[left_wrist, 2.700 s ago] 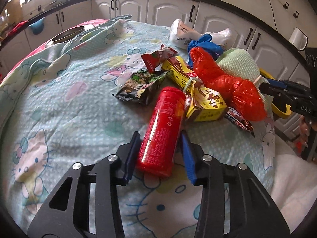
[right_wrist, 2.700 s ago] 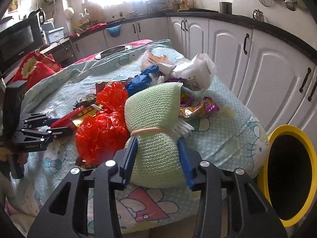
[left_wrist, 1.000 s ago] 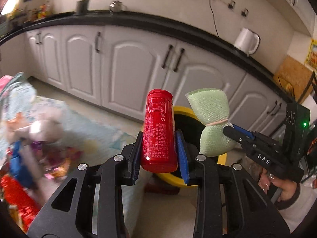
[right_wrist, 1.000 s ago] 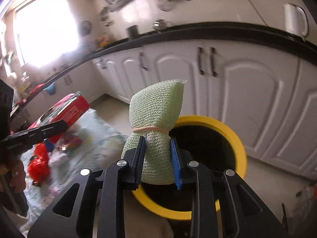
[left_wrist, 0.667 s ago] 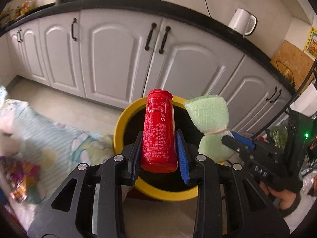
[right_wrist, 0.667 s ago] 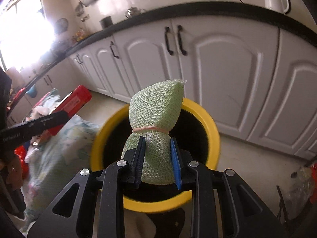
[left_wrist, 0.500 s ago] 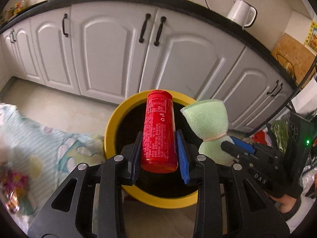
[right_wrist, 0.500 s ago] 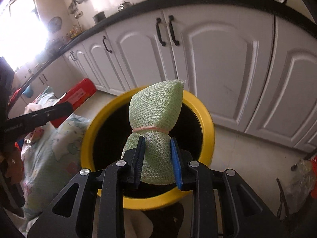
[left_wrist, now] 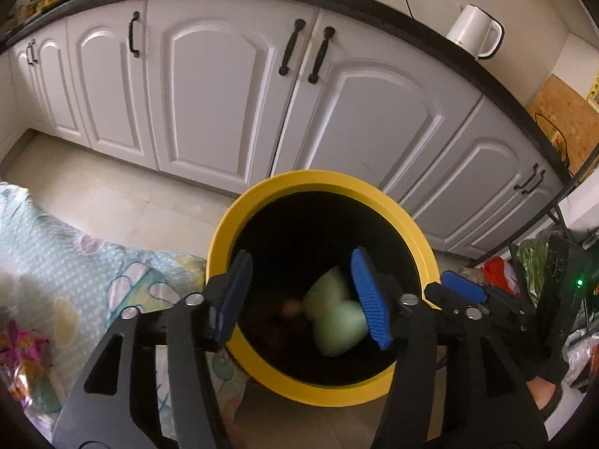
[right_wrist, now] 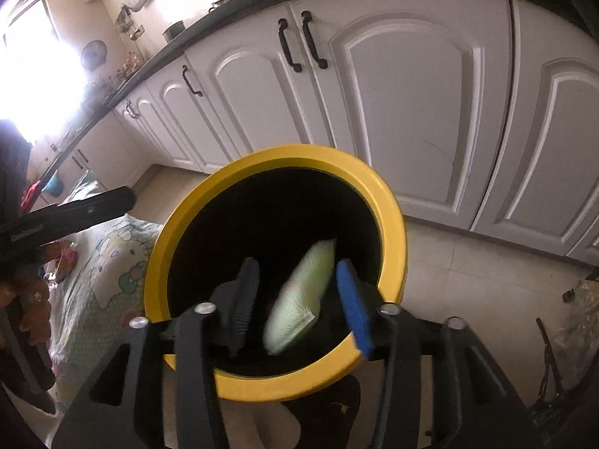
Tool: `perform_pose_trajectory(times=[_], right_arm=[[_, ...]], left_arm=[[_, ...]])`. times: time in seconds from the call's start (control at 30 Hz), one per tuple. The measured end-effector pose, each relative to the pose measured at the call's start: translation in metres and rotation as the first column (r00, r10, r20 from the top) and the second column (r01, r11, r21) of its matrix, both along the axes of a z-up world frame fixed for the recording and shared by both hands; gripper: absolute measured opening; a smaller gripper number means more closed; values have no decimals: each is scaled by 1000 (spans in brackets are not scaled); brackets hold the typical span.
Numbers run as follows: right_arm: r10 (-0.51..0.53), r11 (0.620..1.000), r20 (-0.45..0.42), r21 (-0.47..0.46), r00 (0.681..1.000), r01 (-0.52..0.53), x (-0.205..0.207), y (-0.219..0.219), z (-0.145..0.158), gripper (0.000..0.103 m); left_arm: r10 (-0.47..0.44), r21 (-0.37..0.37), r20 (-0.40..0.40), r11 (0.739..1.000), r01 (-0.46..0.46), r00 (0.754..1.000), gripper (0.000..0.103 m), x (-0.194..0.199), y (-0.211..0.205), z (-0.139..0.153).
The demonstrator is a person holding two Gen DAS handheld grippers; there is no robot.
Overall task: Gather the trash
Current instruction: 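Open both tools to drop the can and scrubber into the bin, then grasp the red snack wrapper with the left tool while the right tool grasps the white plastic bags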
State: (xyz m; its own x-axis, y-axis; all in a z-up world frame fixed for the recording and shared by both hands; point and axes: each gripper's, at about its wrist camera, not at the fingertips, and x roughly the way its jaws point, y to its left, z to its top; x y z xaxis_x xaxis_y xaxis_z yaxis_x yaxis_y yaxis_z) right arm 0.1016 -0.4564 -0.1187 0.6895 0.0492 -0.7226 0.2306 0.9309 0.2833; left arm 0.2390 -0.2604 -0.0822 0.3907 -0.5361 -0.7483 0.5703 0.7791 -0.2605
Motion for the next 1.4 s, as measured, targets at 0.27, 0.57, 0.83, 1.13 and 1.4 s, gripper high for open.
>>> perform_pose_trajectory(times=[0.27, 0.57, 0.83, 1.13, 1.4], right_arm=[[-30, 998, 65, -58, 997, 34, -9, 4, 23, 62], [-15, 995, 148, -98, 989, 30, -18, 23, 63, 70], [63, 992, 212, -118, 975, -38, -21, 61, 97, 75], [203, 975, 241, -137, 949, -173, -12, 115, 120, 77], [340, 938, 238, -147, 910, -313, 4, 170, 127, 78]], left_arm=[[58, -32, 59, 998, -57, 997, 77, -15, 25, 21], [140, -92, 132, 987, -128, 981, 92, -41, 65, 50], [217, -136, 204, 972, -191, 955, 92, -65, 111, 75], [305, -180, 257, 947, -265, 917, 92, -85, 167, 96], [400, -196, 279, 914, -356, 873, 92, -96, 226, 103]])
